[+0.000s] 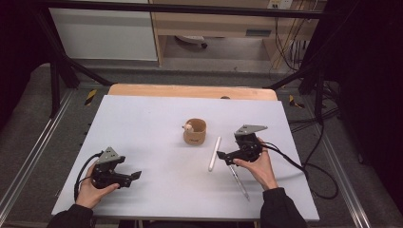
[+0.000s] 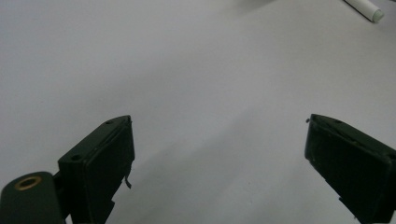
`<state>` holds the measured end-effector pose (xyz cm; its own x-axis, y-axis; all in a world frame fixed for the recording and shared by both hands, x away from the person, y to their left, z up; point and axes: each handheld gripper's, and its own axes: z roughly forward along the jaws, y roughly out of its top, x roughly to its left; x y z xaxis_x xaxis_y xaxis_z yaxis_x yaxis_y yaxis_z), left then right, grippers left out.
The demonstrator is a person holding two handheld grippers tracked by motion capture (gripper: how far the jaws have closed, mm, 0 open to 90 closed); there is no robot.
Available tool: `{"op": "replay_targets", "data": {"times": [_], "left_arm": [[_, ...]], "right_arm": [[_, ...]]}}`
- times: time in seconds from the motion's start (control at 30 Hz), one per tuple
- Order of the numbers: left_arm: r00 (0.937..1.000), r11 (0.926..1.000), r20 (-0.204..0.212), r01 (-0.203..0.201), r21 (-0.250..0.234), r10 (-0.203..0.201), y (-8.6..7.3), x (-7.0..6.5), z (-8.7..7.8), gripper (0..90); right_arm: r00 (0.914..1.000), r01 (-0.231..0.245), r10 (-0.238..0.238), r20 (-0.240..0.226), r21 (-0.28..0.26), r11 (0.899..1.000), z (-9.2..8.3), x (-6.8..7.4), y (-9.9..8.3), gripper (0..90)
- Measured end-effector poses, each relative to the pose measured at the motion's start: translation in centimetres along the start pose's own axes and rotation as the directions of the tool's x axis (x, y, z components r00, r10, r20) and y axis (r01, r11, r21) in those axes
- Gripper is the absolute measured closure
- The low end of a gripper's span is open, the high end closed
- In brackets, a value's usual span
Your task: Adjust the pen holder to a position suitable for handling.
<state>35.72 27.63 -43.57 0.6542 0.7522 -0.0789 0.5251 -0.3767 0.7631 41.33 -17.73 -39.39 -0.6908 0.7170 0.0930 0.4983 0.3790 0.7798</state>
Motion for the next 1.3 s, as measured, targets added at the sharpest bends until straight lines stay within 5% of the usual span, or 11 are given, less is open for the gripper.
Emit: {"op": "replay_targets", "data": {"times": [0.67,1.0,1.3], "left_arm": [[0.9996,0.9983,0.011,-0.028,0.052,0.028,2.0,-2.8,1.9,9.2],[0.9974,0.9963,0.037,-0.064,0.058,0.062,3.9,-5.0,3.4,9.1],[0.9972,0.9962,0.037,-0.067,0.057,0.065,3.9,-5.1,3.6,9.0]], "right_arm": [[0.9980,-0.063,0.062,0.011,0.009,0.998,-3.4,-3.1,-7.8,0.6],[0.9983,-0.057,0.057,0.013,0.021,0.998,-3.8,-2.9,-8.4,0.6],[0.9997,-0.021,0.022,-0.006,0.033,0.999,-4.0,-1.6,-8.2,4.9]]}}
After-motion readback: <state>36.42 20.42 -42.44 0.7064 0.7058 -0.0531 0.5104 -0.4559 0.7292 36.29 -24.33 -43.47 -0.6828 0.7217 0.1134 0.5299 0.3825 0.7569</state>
